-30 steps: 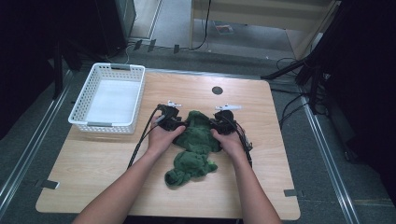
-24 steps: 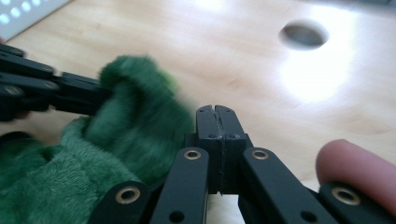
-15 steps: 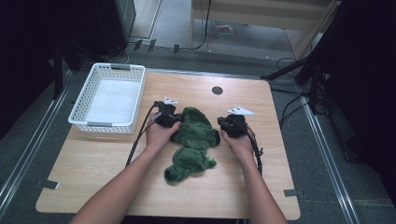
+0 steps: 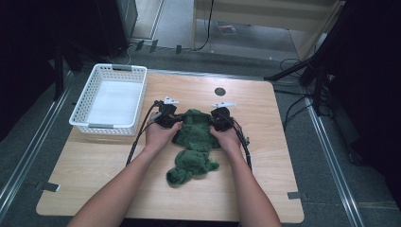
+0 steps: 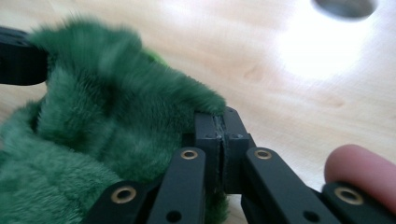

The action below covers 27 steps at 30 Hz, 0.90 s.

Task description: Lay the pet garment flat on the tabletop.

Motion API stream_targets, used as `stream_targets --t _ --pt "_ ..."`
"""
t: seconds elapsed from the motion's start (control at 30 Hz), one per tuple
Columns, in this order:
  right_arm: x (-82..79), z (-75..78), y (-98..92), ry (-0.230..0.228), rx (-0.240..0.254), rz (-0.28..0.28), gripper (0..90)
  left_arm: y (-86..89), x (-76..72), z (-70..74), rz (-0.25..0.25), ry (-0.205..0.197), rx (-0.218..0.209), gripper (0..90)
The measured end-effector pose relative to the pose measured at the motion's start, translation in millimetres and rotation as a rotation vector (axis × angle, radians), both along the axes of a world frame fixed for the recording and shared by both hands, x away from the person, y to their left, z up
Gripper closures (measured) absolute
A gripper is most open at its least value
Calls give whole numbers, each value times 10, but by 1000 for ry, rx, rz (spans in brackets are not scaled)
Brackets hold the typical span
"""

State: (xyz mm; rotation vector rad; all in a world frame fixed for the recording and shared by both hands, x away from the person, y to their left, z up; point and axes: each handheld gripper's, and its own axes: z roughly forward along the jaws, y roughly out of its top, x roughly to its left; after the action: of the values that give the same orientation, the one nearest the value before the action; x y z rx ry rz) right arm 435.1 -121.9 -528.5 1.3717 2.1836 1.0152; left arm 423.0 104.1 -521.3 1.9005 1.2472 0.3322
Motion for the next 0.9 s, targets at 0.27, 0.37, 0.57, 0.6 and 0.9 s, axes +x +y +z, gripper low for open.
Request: stream_targets --t 0.27,0.37,0.57,0.6,0.9 --pt "-144 44 -217 -111 -9 -7 858 100 -3 -38 51 9 30 900" --pt "-197 37 -285 -85 31 98 624 32 6 -65 21 12 -33 737" --pt "-151 32 -318 -10 75 67 600 -177 129 -122 -10 57 -12 520" --pt "-130 8 -313 0 59 51 648 -177 129 -122 -10 57 -12 523" --pt "-212 74 -233 -146 52 80 889 -225 110 -142 13 9 103 900"
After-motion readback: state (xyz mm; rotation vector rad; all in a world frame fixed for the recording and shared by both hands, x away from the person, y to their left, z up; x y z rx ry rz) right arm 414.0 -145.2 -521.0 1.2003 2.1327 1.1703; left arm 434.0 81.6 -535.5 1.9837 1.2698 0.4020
